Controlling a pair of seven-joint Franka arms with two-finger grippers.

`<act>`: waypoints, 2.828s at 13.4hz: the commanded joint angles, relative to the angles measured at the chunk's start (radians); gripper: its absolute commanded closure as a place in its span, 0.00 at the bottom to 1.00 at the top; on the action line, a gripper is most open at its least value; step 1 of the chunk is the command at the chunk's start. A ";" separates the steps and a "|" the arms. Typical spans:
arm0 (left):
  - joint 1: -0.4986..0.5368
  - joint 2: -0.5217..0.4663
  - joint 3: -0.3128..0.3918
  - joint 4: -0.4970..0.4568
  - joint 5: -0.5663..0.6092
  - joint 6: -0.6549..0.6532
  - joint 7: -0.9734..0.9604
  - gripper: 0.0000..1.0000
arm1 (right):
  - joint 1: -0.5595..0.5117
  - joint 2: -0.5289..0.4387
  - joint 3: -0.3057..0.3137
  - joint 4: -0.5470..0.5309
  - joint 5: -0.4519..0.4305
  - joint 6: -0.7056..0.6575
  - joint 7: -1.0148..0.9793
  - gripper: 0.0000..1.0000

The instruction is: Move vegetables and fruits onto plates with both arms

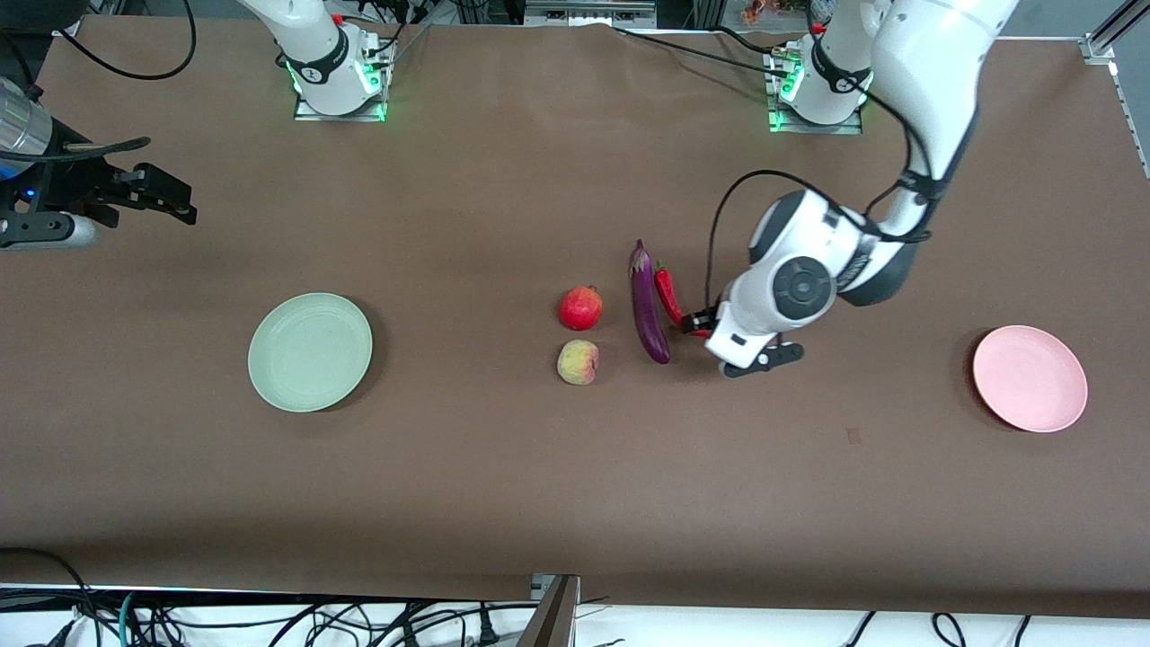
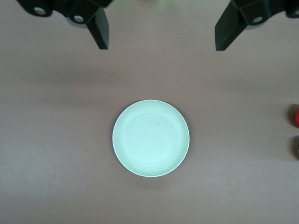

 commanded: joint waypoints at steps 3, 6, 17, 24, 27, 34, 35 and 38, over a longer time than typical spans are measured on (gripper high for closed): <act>-0.034 0.062 0.008 -0.010 0.001 0.086 -0.100 0.00 | -0.008 0.002 0.006 0.013 -0.007 -0.004 -0.017 0.00; -0.043 0.076 0.012 -0.014 0.002 0.100 -0.099 0.09 | -0.008 0.005 0.006 0.016 -0.009 0.012 -0.016 0.00; -0.038 0.111 0.014 -0.030 0.004 0.114 -0.089 0.80 | 0.002 0.083 0.010 0.022 -0.004 0.049 -0.016 0.00; -0.028 0.044 0.055 0.028 0.063 -0.065 0.010 1.00 | 0.101 0.181 0.013 0.021 0.017 0.059 0.007 0.00; 0.004 0.038 0.057 0.127 0.286 -0.288 0.212 1.00 | 0.225 0.272 0.013 0.021 0.060 0.177 0.296 0.00; 0.234 -0.013 0.081 0.147 0.544 -0.416 0.717 1.00 | 0.540 0.510 0.012 0.024 0.144 0.542 0.858 0.00; 0.292 -0.013 0.075 0.162 0.585 -0.414 0.816 1.00 | 0.572 0.537 0.013 0.024 0.144 0.584 0.901 0.00; 0.446 -0.002 0.081 0.164 0.608 -0.279 1.082 1.00 | 0.623 0.596 0.013 0.027 0.146 0.696 1.010 0.00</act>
